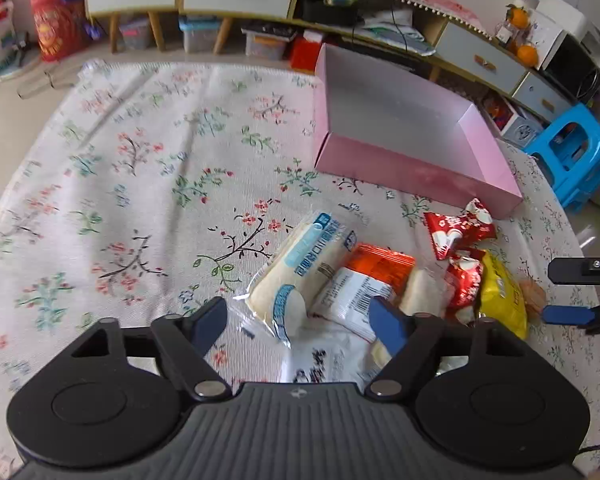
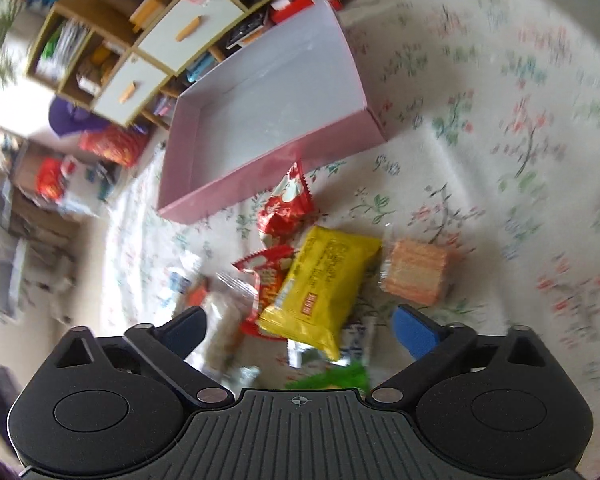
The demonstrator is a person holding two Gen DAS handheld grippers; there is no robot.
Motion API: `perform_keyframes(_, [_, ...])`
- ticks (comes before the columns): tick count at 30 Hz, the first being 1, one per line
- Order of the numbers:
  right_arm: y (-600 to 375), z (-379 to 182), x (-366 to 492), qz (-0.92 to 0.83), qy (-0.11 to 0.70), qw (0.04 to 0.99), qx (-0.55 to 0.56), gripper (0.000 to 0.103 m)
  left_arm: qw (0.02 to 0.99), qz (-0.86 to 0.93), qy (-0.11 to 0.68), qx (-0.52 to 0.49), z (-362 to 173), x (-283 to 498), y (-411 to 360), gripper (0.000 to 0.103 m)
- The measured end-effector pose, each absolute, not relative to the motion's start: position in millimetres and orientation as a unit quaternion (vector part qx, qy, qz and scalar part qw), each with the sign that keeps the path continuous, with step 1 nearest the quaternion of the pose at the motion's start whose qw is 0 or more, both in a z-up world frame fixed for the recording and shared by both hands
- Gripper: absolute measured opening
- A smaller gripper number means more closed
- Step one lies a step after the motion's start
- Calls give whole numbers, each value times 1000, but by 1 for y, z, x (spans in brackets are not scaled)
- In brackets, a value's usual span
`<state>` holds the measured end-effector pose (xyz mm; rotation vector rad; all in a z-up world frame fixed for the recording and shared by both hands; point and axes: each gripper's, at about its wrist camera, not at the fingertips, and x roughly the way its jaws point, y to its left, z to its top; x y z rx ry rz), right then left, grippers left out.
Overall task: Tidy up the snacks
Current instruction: 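Grasp the white bread roll bag with the left tool while the right tool grasps the yellow biscuit pack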
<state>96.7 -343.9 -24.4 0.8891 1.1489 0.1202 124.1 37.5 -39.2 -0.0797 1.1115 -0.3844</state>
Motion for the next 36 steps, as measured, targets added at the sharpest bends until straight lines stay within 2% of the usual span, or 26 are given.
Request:
perform_keyframes(1, [-345,-28,98,61,522,737,424,91,831,-188,522,-40,-42,127,39,65])
perform_keyframes(3, [-344,-33,101,67,520,725,446,78,836,-193,513,-31,-44,132,41,58])
perform_keyframes(8, [-336,-37,107,45,529,722,444,60,839,-220,498,-18,-43,138,43,52])
perform_keyframes(14, [-331,-47,112,18,538,718,440,51,833,-218,508,37,-55,143,35,52])
perform_keyframes(23, [-346,-56,110,-16,520,702,486,57,849,-206,484,43,-54,144,35,53])
perform_keyframes(29, [-347,-62,111,-54,508,702,496,58,858,-190,475,41,-51,146,28,54])
perform_keyframes(31, [-341,-61,112,-61,505,711,485,58,859,-180,477,41,-51,148,27,55])
perform_keyframes(36, [-312,-49,119,-75,514,755,400,58,861,-159,481,44,-52,149,24,48])
